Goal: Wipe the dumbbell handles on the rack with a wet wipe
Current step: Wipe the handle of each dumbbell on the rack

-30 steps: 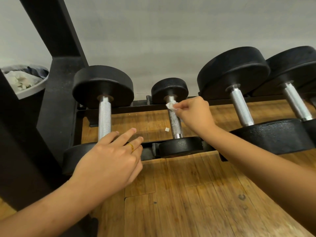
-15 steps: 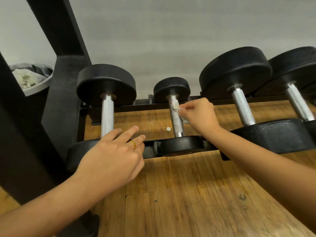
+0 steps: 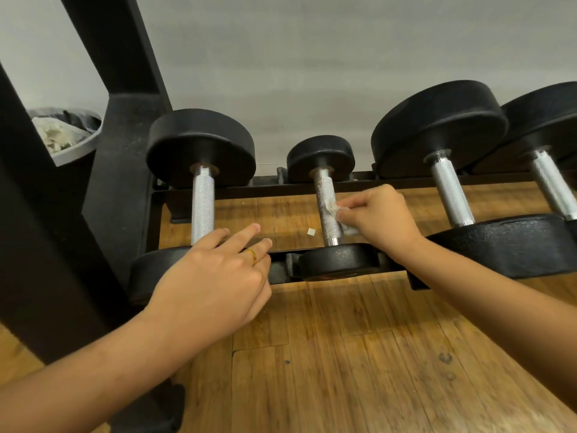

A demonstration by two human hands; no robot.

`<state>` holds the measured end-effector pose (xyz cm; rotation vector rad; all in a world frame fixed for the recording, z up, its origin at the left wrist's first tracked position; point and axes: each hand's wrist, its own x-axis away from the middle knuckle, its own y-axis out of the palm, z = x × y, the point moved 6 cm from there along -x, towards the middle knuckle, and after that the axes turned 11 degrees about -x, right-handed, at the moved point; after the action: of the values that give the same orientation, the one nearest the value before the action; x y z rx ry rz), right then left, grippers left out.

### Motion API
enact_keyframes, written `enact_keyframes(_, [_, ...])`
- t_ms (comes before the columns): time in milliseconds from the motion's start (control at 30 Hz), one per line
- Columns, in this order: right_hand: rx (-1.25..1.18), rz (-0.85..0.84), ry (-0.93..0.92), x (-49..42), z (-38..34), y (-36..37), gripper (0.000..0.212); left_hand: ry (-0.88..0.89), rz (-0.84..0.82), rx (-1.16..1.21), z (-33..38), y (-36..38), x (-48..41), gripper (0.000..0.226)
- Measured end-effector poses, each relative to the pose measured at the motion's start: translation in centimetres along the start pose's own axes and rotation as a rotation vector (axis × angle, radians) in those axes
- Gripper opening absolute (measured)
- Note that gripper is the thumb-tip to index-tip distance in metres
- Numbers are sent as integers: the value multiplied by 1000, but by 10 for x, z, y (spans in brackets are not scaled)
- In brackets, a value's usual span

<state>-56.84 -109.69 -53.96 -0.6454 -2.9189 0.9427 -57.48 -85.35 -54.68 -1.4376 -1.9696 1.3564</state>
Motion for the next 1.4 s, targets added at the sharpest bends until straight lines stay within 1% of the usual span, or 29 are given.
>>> enact_keyframes(67, [-9, 12, -3, -5, -3, 0, 22, 1, 6, -5, 0, 0, 1, 52])
enact_keyframes(100, [14, -16, 7, -5, -3, 0, 22, 6, 7, -6, 1, 1, 1, 52])
enact_keyframes(200, [127, -181, 83, 1, 2, 2, 14, 10, 14, -16, 2, -2, 1, 53])
enact_keyframes(233, [141, -208, 97, 2, 2, 1, 11, 8, 16, -17, 2, -3, 1, 53])
enact_keyframes(300, [142, -178, 83, 1, -1, 1, 8, 3, 16, -17, 1, -5, 2, 54])
enact_keyframes(400, [88, -69, 21, -1, -9, 1, 12, 1, 27, -14, -1, -5, 3, 54])
enact_keyframes(433, [82, -63, 16, 0, -10, 1, 14, 5, 31, -15, 0, -5, 3, 54])
enact_keyframes(467, [107, -87, 22, 0, -11, 2, 15, 8, 36, -17, 0, -5, 3, 54])
enact_keyframes(567, [283, -244, 82, 2, -9, 6, 18, 16, 48, -20, 2, -4, 3, 55])
enact_keyframes(633, [312, -255, 92, 1, -9, 4, 17, 13, 50, -16, 2, -5, 2, 55])
enact_keyframes(700, [270, -163, 27, -4, -14, -1, 15, 8, 62, -10, 1, -7, 1, 55])
enact_keyframes(800, [143, 103, -232, -16, -32, -11, 23, 13, 81, -13, 1, -8, 1, 55])
enact_keyframes(867, [164, 203, -393, -22, -43, -7, 26, 17, 85, -12, 2, -8, 2, 55])
enact_keyframes(933, [246, 173, -457, -28, -47, 8, 27, 18, 89, -11, 2, -8, 2, 55])
enact_keyframes(1000, [371, 81, -487, -29, -43, 23, 28, 20, 101, -9, 2, -8, 2, 55])
enact_keyframes(1067, [489, 11, -479, -28, -35, 28, 30, 19, 115, -9, 2, -9, 2, 54])
enact_keyframes(1167, [486, -23, -484, -19, -27, 23, 33, 10, 125, -4, 2, -8, 2, 54])
enact_keyframes(1267, [555, -80, -503, -17, -30, 27, 34, 3, 125, 6, 2, -7, 2, 54])
enact_keyframes(1400, [619, -44, -465, -35, -31, 29, 38, 11, 136, -7, 2, -6, 2, 53])
